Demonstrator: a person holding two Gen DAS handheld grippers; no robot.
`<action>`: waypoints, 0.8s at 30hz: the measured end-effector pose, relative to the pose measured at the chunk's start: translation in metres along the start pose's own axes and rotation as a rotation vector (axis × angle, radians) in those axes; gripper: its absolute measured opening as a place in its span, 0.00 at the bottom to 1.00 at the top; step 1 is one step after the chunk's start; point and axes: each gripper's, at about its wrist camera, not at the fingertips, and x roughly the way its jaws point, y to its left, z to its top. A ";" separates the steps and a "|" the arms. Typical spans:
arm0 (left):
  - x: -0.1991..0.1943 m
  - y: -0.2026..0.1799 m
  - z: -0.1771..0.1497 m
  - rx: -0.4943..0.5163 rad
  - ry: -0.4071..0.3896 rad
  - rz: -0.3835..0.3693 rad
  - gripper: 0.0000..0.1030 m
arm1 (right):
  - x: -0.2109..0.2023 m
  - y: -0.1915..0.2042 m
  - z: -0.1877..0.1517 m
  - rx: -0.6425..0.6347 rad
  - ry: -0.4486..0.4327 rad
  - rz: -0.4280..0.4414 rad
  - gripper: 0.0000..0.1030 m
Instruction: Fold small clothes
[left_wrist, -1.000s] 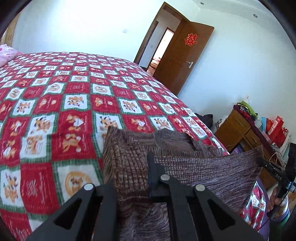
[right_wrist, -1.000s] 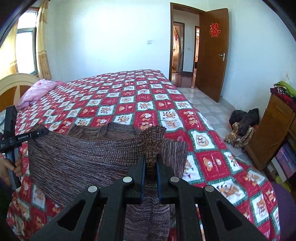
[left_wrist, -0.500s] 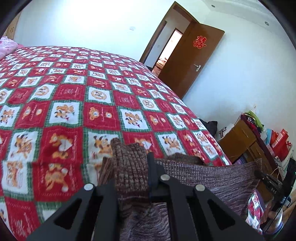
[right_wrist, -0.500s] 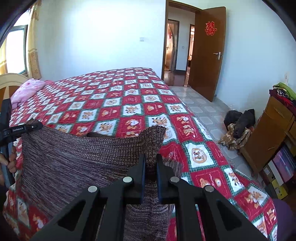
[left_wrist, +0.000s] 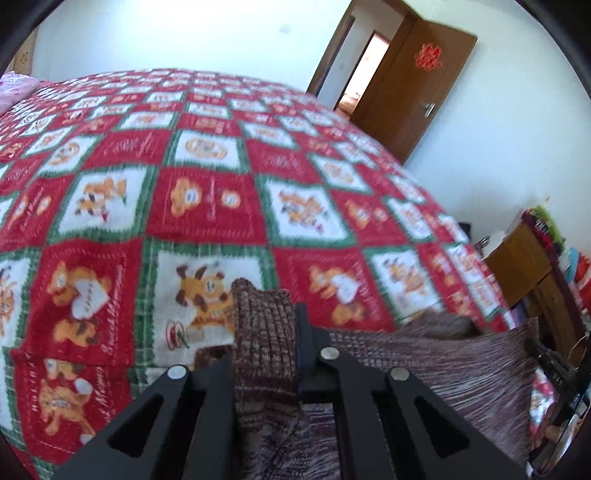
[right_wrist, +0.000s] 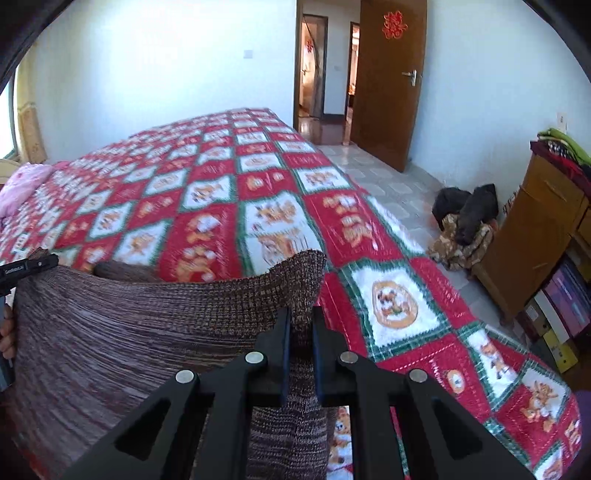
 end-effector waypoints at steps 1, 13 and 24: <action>0.002 0.000 -0.001 -0.001 0.010 0.006 0.05 | 0.007 -0.001 -0.004 0.002 0.009 -0.001 0.09; 0.009 0.003 -0.001 -0.016 0.038 0.031 0.13 | 0.033 -0.011 -0.018 0.052 0.039 0.022 0.10; 0.010 -0.015 -0.005 0.084 0.019 0.171 0.15 | 0.000 -0.026 -0.015 0.150 -0.051 0.016 0.17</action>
